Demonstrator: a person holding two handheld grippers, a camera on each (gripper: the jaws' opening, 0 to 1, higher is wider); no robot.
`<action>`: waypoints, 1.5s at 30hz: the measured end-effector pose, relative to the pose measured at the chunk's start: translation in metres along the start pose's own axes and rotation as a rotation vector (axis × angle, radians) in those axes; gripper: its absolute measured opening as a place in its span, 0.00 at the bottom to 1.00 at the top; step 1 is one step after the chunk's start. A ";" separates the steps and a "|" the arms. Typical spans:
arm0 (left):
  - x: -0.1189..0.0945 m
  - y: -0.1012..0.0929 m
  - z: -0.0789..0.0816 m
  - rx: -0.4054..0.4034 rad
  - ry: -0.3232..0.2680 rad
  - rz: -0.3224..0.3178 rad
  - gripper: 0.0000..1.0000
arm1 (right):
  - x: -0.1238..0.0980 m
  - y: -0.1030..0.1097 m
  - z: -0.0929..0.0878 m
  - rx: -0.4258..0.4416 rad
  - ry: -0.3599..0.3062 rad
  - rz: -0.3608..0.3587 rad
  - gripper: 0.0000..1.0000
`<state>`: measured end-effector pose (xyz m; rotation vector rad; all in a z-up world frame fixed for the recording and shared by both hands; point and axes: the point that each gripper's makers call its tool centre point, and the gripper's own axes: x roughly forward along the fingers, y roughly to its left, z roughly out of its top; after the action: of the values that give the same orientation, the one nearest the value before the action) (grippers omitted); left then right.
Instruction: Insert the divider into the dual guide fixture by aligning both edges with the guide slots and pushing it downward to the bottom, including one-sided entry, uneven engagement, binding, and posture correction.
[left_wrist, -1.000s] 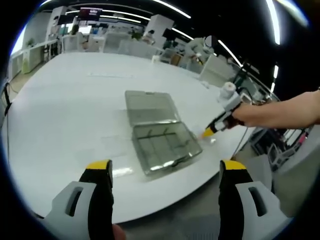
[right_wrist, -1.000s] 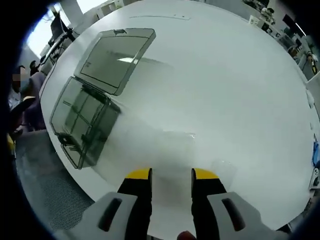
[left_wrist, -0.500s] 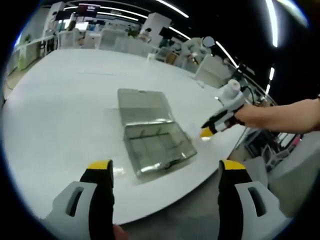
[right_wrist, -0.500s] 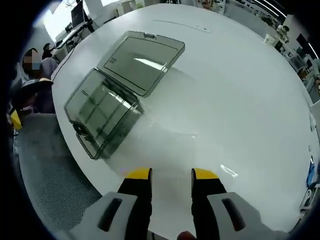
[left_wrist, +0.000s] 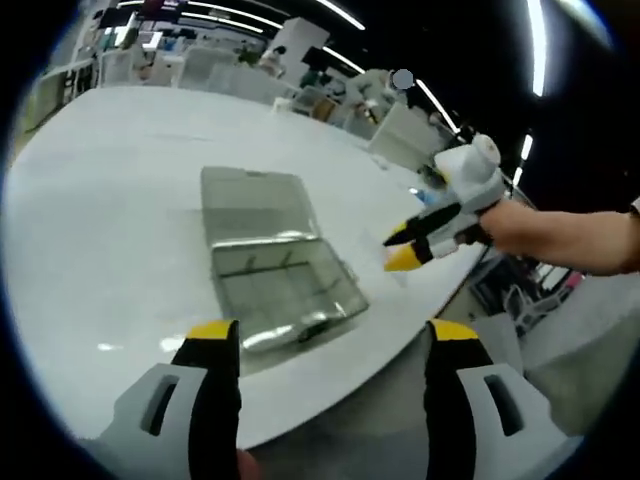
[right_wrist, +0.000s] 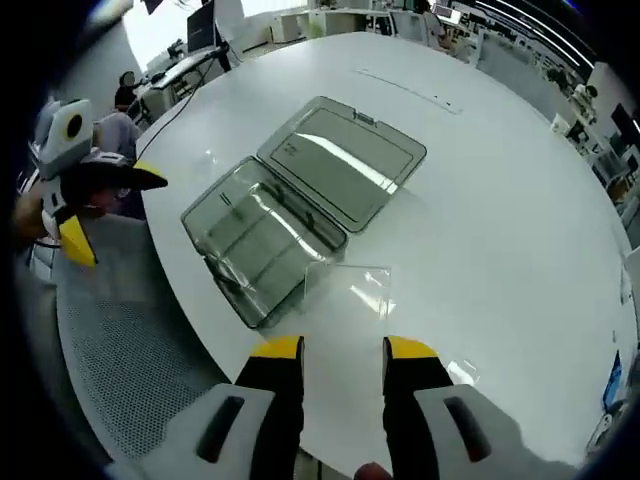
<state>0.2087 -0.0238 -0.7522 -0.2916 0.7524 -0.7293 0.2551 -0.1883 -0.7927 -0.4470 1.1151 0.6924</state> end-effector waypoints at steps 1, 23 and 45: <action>0.001 -0.002 0.000 0.002 0.001 -0.004 0.71 | -0.002 0.003 0.002 -0.005 -0.008 0.005 0.25; 0.018 -0.032 0.020 -0.042 -0.088 -0.125 0.48 | -0.028 0.048 0.030 -0.081 -0.132 0.072 0.25; 0.014 -0.042 0.042 -0.172 -0.220 -0.170 0.27 | -0.046 0.091 0.056 -0.078 -0.246 0.142 0.25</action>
<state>0.2248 -0.0648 -0.7092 -0.5886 0.5863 -0.7794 0.2158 -0.1000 -0.7271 -0.3402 0.8953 0.8929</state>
